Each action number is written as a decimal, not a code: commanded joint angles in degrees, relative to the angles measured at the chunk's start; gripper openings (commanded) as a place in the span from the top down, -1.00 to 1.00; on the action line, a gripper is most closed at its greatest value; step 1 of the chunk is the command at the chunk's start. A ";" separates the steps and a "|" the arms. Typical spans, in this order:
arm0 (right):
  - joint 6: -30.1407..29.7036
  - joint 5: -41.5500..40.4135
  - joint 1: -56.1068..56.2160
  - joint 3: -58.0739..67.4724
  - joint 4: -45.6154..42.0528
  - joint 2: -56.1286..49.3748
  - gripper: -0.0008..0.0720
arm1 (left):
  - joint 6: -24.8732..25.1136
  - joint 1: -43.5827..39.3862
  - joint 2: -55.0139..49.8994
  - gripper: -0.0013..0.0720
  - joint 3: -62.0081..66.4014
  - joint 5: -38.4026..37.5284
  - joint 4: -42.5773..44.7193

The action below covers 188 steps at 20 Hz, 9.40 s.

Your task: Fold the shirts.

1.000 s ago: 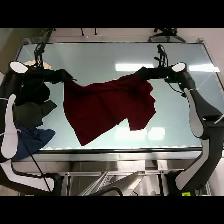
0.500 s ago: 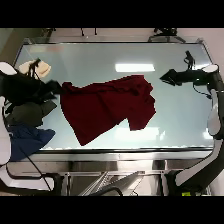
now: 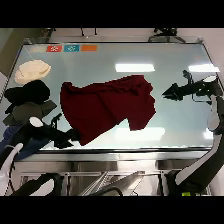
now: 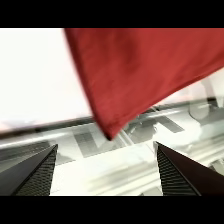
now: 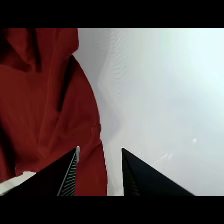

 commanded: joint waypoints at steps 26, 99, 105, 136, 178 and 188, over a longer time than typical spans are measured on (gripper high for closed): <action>-8.96 1.36 10.54 0.07 0.17 -5.20 0.36 | 11.58 -0.72 -8.00 0.93 6.14 8.46 -14.75; -5.38 -21.64 9.75 -9.22 -14.47 7.91 0.22 | 6.84 -4.79 -42.73 -0.90 71.41 2.27 23.02; 5.29 -14.10 5.73 -9.64 -26.16 19.80 -0.47 | -3.17 0.00 -40.17 -0.90 77.75 -20.28 26.88; 20.65 -0.66 -9.57 -65.57 -19.45 46.62 -0.23 | 7.74 1.05 -16.92 0.93 26.64 1.70 8.81; 0.24 -7.32 0.31 -33.05 16.90 23.39 0.92 | 4.98 0.76 -19.61 0.93 45.27 -0.52 11.80; -2.25 -11.28 5.01 -12.46 16.74 3.48 0.92 | 2.49 -3.13 -43.10 0.93 71.80 -3.21 11.87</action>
